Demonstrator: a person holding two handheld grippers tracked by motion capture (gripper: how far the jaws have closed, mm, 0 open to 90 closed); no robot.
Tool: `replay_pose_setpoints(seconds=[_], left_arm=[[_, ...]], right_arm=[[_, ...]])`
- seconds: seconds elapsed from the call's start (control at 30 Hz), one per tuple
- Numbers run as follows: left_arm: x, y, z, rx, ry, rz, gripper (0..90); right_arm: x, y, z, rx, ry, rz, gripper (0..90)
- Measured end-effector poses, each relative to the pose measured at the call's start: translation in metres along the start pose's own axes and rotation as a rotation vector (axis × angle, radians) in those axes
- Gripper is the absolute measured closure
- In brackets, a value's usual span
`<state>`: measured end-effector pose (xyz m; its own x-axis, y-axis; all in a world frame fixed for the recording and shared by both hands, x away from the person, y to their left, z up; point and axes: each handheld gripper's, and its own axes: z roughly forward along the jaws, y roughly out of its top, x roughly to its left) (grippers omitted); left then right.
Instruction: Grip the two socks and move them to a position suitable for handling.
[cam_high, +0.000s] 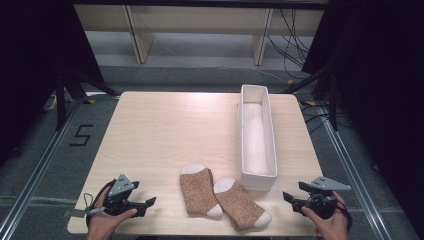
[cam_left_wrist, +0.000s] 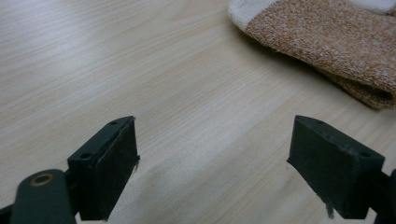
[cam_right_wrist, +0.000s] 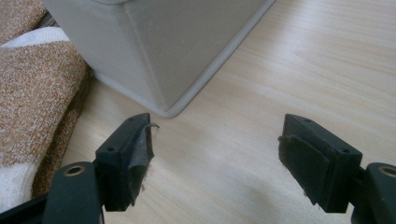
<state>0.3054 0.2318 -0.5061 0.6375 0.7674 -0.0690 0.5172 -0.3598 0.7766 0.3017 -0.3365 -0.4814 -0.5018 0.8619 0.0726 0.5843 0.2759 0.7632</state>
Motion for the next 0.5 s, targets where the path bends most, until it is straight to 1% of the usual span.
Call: replay_pose_setpoints(seconds=[0.03,0.07,0.1,0.13,0.2,0.23,0.27,0.3,0.33,0.4,0.43,0.47,0.5], left_arm=[[0.0007,0.0002,0.0000,0.014,-0.011,0.009,14.4],[-0.0003,0.0000,0.0009,0.012,-0.010,0.004,14.5],[-0.0003,0.0000,0.0009,0.012,-0.010,0.004,14.5],[-0.0013,-0.0002,0.0018,0.010,-0.008,0.015,14.6],[-0.0015,0.0000,0.0021,0.009,-0.011,0.013,14.6],[-0.0014,0.0004,0.0015,0.008,-0.018,0.004,14.8],[-0.0034,-0.0001,0.0036,-0.025,-0.023,-0.032,15.0],[-0.0032,0.0003,0.0030,-0.019,-0.029,-0.036,15.5],[-0.0027,0.0008,0.0024,-0.009,-0.039,-0.033,16.2],[-0.0032,0.0008,0.0026,-0.014,-0.046,-0.038,16.3],[-0.0020,0.0008,0.0015,0.000,-0.052,-0.020,16.3],[-0.0061,0.0015,0.0040,-0.036,-0.054,-0.057,16.3],[-0.0061,0.0015,0.0040,-0.036,-0.054,-0.057,16.3]], right_arm=[[0.0005,-0.0007,0.0016,-0.001,0.010,0.016,26.1],[-0.0004,-0.0011,0.0007,0.008,-0.005,0.008,26.0],[-0.0004,-0.0011,0.0007,0.008,-0.005,0.008,26.0],[-0.0012,-0.0019,0.0015,0.008,0.002,0.011,26.0],[-0.0013,-0.0019,0.0022,0.000,0.003,0.016,26.0],[-0.0018,-0.0020,0.0026,0.000,0.001,0.010,26.0],[-0.0017,-0.0024,0.0028,0.002,0.003,0.004,26.0],[-0.0012,-0.0026,0.0029,0.009,-0.007,-0.003,26.0],[-0.0006,-0.0025,0.0042,0.014,0.009,0.005,26.0],[0.0000,-0.0018,0.0041,0.011,0.011,0.007,27.6],[0.0000,-0.0018,0.0041,0.011,0.011,0.007,27.6],[0.0003,-0.0015,0.0029,-0.002,0.007,0.001,28.1],[0.0003,-0.0015,0.0029,-0.002,0.007,0.001,28.1]])
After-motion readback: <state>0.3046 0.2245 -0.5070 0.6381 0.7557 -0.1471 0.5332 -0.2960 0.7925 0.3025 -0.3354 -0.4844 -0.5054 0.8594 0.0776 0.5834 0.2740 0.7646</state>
